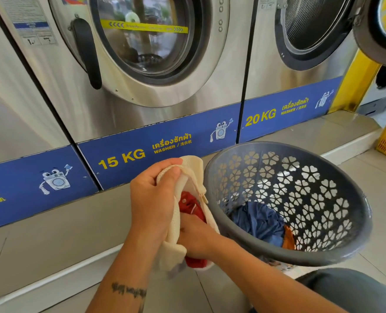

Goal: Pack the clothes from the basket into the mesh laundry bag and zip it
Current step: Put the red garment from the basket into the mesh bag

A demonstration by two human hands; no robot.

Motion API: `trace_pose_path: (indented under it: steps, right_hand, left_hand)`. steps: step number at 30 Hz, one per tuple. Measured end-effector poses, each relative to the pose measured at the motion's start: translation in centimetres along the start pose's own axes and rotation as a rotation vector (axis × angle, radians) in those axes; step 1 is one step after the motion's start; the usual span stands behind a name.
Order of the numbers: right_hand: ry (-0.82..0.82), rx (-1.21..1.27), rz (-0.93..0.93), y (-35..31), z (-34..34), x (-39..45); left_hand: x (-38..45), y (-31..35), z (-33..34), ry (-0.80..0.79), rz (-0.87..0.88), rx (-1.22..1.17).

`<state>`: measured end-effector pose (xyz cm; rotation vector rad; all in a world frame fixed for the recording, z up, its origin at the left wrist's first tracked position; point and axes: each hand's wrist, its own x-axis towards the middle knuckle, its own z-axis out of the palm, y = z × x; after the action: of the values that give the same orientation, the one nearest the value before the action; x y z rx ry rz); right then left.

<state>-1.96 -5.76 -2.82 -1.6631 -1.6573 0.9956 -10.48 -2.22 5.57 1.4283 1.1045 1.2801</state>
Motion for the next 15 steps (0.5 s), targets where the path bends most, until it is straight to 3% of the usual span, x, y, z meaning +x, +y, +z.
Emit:
trace_pose_path:
  steps: [8,15]
  right_hand:
    - [0.006,-0.447,-0.066,-1.9,-3.5,-2.0]
    - [-0.220,-0.614,0.040,0.6,-3.9,-4.6]
  left_hand:
    - [1.6,-1.1,-1.7,0.224,-0.117,-0.078]
    - [1.0,-0.6,-1.3,0.206,-0.152,-0.103]
